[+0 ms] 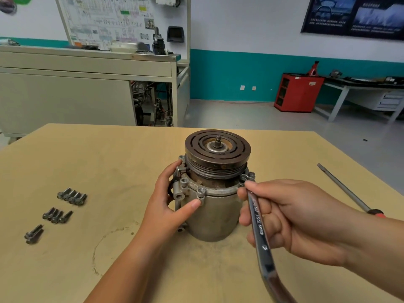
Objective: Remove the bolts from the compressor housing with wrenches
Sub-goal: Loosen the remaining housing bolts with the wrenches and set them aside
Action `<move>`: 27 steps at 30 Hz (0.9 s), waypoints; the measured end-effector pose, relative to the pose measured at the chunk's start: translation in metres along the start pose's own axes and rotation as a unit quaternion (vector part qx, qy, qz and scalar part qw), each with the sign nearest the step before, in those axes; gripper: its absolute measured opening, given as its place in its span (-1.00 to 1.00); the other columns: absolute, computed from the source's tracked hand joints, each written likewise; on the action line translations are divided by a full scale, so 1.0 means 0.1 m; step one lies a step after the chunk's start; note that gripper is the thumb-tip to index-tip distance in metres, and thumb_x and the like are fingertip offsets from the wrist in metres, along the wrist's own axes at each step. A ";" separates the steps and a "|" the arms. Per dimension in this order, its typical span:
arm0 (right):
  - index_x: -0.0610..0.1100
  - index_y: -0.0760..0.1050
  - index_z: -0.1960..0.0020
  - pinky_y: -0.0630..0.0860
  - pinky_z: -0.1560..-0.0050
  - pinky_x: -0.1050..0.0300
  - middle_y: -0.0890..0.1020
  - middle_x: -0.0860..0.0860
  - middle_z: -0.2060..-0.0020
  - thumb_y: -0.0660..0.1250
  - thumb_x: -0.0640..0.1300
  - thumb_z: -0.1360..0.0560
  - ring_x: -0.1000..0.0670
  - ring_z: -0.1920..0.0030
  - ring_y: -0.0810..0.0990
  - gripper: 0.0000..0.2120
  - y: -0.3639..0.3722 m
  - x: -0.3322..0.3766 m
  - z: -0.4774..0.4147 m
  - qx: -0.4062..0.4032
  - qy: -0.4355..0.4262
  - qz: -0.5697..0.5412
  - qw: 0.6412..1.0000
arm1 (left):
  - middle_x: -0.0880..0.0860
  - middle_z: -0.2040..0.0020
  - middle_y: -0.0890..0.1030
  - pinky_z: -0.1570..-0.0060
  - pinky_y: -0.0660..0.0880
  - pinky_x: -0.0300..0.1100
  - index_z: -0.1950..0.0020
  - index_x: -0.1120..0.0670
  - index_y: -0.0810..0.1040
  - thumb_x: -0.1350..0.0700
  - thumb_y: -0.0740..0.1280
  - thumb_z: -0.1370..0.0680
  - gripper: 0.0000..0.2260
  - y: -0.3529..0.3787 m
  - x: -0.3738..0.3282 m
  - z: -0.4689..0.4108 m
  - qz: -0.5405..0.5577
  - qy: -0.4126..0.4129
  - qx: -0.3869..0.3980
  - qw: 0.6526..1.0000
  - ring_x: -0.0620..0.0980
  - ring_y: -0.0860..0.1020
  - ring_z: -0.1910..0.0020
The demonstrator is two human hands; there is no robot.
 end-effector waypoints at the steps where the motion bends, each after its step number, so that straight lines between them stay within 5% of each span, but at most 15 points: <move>1: -0.25 0.42 0.11 0.46 0.64 0.23 0.59 -0.20 0.50 0.22 -0.08 -0.35 -0.04 0.65 0.53 -0.76 -0.01 0.00 0.00 0.008 0.007 0.020 1.000 | -0.31 -0.32 0.43 -0.12 0.38 -0.47 -0.34 -0.40 0.29 -0.20 0.44 -0.31 -0.37 0.00 0.00 0.00 -0.002 0.000 0.000 1.000 -0.26 0.44 -0.30; 6: -0.22 0.39 0.10 0.49 0.56 0.26 0.59 -0.11 0.53 0.18 0.04 -0.42 0.04 0.63 0.53 -0.70 -0.25 0.14 -0.05 0.079 0.125 0.258 0.955 | -0.35 -0.30 0.43 -0.09 0.38 -0.49 -0.34 -0.40 0.29 -0.22 0.43 -0.30 -0.37 0.00 -0.01 0.01 -0.004 0.002 -0.002 1.000 -0.29 0.44 -0.28; 10: -0.12 0.45 0.18 0.54 0.27 0.20 0.60 0.03 0.45 0.17 0.15 -0.49 0.05 0.46 0.59 -0.66 -0.61 0.57 -0.16 0.131 0.198 0.551 0.800 | -0.34 -0.30 0.43 -0.08 0.39 -0.49 -0.34 -0.39 0.30 -0.22 0.43 -0.30 -0.36 0.00 0.00 0.01 -0.002 -0.003 -0.005 1.000 -0.29 0.44 -0.27; 14: 0.14 0.56 0.17 0.38 0.19 0.30 0.55 0.19 0.33 0.15 0.37 -0.26 0.25 0.33 0.48 -0.61 -0.73 0.86 -0.42 0.040 0.039 0.728 0.683 | -0.34 -0.29 0.45 -0.09 0.38 -0.49 -0.37 -0.22 0.31 -0.15 0.39 -0.33 -0.38 0.01 -0.02 0.02 0.011 0.002 -0.015 1.000 -0.30 0.45 -0.26; 19: 0.30 0.56 0.09 0.40 0.14 0.30 0.60 0.23 0.23 0.17 0.32 -0.32 0.26 0.17 0.55 -0.72 -0.92 0.91 -0.33 0.034 -0.018 0.711 0.702 | -0.27 -0.31 0.47 -0.14 0.37 -0.45 -0.36 -0.11 0.33 -0.11 0.32 -0.41 -0.48 0.02 0.00 0.02 0.025 0.006 -0.023 0.999 -0.27 0.44 -0.29; 23: 0.18 0.61 0.12 0.55 0.22 0.23 0.63 0.13 0.26 0.24 0.16 -0.42 0.11 0.21 0.64 -0.82 -1.41 0.78 -0.05 -0.047 -0.027 0.591 0.805 | -0.05 -0.39 0.41 -0.27 0.36 -0.30 -0.37 -0.07 0.30 -0.07 0.33 -0.42 -0.46 0.02 -0.06 0.04 -0.002 0.001 -0.021 1.000 -0.16 0.39 -0.37; 27: 0.03 0.64 0.19 0.43 0.30 0.22 0.61 0.22 0.43 0.29 -0.05 -0.53 0.15 0.38 0.60 -0.81 -2.08 0.21 0.05 -0.259 -0.074 0.508 0.818 | 0.10 -0.37 0.36 -0.36 0.28 -0.05 -0.31 0.08 0.36 0.02 0.28 -0.41 -0.53 0.05 -0.63 0.07 -0.155 0.223 -0.118 0.955 0.03 0.33 -0.41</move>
Point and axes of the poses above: each hand's wrist, its own z-axis away from the middle knuckle, its own y-axis out of the palm, x = y × z, the point moved 4 cm from there along -z, towards the middle knuckle
